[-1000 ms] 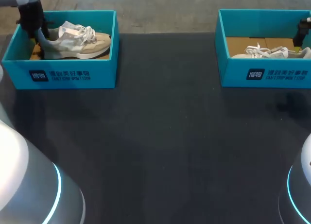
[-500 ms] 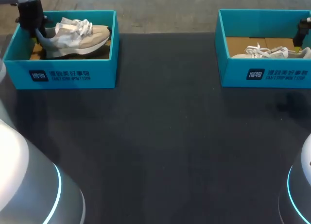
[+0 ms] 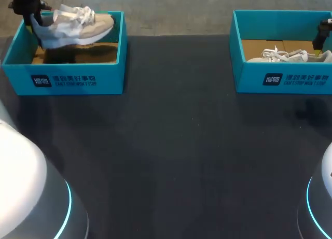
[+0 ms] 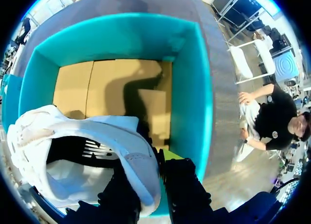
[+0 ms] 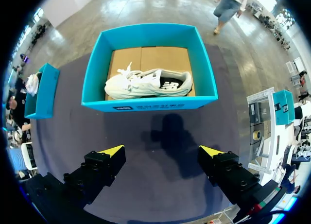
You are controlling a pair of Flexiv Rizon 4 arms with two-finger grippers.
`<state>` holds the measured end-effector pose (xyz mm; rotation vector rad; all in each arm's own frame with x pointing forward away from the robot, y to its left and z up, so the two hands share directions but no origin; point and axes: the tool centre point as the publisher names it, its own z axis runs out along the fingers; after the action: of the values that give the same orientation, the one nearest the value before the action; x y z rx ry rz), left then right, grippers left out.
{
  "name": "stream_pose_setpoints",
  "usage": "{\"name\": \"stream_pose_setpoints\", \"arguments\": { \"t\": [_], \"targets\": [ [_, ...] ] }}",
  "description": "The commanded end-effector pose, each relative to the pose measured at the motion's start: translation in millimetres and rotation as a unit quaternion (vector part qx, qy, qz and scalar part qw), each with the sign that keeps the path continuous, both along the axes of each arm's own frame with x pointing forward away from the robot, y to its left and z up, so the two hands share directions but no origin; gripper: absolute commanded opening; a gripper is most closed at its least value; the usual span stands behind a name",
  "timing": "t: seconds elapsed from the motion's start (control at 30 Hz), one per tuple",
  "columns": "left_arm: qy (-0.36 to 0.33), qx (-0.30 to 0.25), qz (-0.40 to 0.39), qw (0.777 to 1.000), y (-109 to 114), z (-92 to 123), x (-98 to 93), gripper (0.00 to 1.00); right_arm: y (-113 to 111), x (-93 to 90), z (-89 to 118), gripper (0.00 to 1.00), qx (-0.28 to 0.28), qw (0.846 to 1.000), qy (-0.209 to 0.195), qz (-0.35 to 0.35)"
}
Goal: Take the shoe out of the shoebox, open the shoe tongue, remove and reinsert the insole, then place the shoe into the shoebox
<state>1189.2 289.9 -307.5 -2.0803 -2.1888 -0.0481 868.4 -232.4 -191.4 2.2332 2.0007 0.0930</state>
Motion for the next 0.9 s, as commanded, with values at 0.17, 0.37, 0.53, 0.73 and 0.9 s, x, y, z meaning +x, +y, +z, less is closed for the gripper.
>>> {"name": "stream_pose_setpoints", "arguments": {
  "t": [0.17,0.37,0.53,0.73,0.9],
  "targets": [
    [-0.007,-0.009,-0.004,1.0,5.1,74.2,-5.3,0.0,0.4,-0.8,-0.2,1.0,0.0,1.0,-0.001,0.0],
    [-0.01,-0.01,0.001,1.0,7.5,94.8,-5.5,0.0,0.4,-0.8,-0.2,1.0,0.0,1.0,-0.001,0.0],
    [-0.016,-0.011,-0.004,1.0,7.4,104.0,-8.0,0.0,0.4,-0.8,-0.2,1.0,0.0,1.0,-0.001,0.0],
    [-0.022,-0.007,-0.004,1.0,7.3,107.3,-10.2,0.0,0.4,-0.8,-0.2,1.0,0.0,1.0,-0.001,0.0],
    [-0.022,-0.007,-0.004,1.0,7.3,107.3,-10.2,0.0,0.4,-0.8,-0.2,1.0,0.0,1.0,-0.001,0.0]
  ]
}}
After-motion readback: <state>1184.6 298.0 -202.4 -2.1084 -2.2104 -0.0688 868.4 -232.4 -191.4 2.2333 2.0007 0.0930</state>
